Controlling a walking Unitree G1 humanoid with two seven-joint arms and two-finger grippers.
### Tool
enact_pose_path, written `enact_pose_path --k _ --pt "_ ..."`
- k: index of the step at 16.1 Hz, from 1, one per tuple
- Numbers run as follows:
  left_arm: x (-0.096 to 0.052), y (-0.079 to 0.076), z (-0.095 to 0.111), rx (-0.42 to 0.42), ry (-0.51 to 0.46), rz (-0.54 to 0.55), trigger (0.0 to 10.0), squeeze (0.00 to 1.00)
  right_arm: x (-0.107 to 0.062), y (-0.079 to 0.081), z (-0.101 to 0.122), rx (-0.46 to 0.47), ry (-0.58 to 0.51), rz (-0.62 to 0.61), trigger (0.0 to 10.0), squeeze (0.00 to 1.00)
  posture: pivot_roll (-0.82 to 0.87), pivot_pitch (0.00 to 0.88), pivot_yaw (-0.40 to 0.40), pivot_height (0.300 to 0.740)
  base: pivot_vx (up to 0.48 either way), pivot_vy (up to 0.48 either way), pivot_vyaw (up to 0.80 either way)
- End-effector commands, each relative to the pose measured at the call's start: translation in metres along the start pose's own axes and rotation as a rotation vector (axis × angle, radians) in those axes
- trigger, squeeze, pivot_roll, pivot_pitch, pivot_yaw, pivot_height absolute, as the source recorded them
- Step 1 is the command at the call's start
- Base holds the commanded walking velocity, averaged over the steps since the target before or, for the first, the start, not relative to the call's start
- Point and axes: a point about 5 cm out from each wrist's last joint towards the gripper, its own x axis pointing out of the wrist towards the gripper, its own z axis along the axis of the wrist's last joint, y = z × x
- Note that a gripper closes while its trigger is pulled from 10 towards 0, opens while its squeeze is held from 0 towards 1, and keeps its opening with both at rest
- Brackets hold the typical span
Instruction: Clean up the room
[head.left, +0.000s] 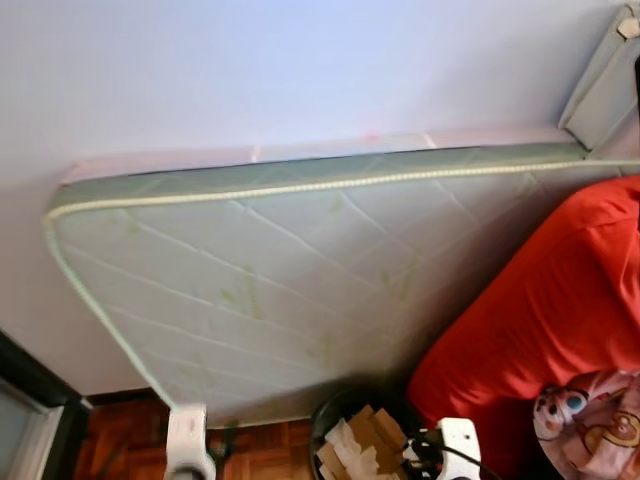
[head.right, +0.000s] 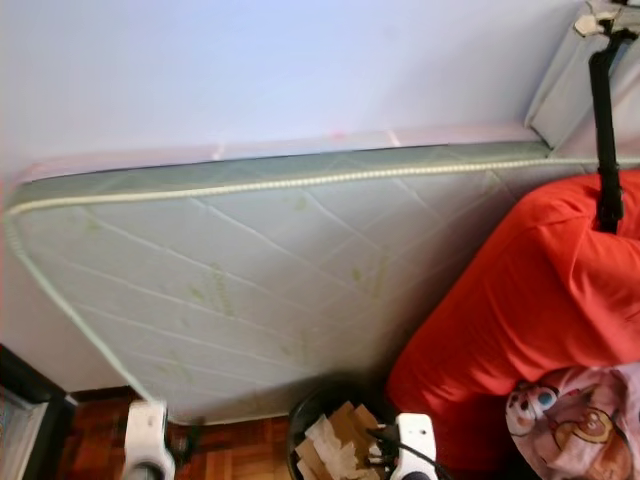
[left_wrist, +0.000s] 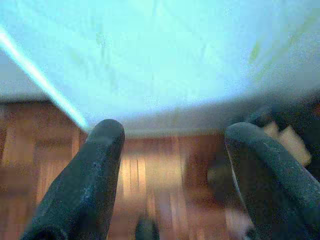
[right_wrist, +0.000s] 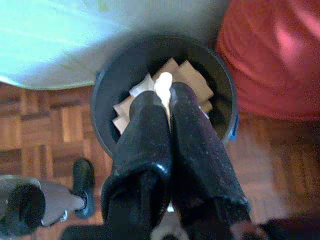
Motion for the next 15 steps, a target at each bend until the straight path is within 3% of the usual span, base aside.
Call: enact_pose_path --k 1,2,3,9,15 --pt "0.003 -0.003 0.014 0.0 -0.084 -0.012 10.0 0.0 0.003 0.004 0.014 0.001 -0.088 0.03 10.0 0.0 0.02 0.016 -0.029 0.74 0.0 0.0 0.0" --pt "0.005 -0.003 0.022 -0.002 -0.132 -0.012 10.0 0.0 0.011 0.017 0.041 -0.015 -0.214 0.078 10.0 0.0 0.02 0.014 -0.029 0.74 0.0 0.0 0.0" --pt "0.005 -0.005 0.028 0.014 -0.167 -0.018 10.0 0.0 0.012 0.021 0.052 -0.025 -0.27 0.098 10.0 0.0 0.02 0.005 -0.029 0.74 0.0 0.0 0.0" --pt "-0.008 -0.006 0.04 0.03 -0.305 -0.024 10.0 0.0 0.005 0.02 0.053 -0.022 -0.366 0.105 10.0 0.0 0.02 0.0 -0.045 0.74 0.0 0.0 0.0" --pt "-0.008 -0.003 0.052 0.031 -0.339 0.006 10.0 0.0 0.002 0.022 0.052 -0.056 -0.372 0.087 10.0 0.0 0.02 0.0 -0.042 0.74 0.0 0.0 0.0"
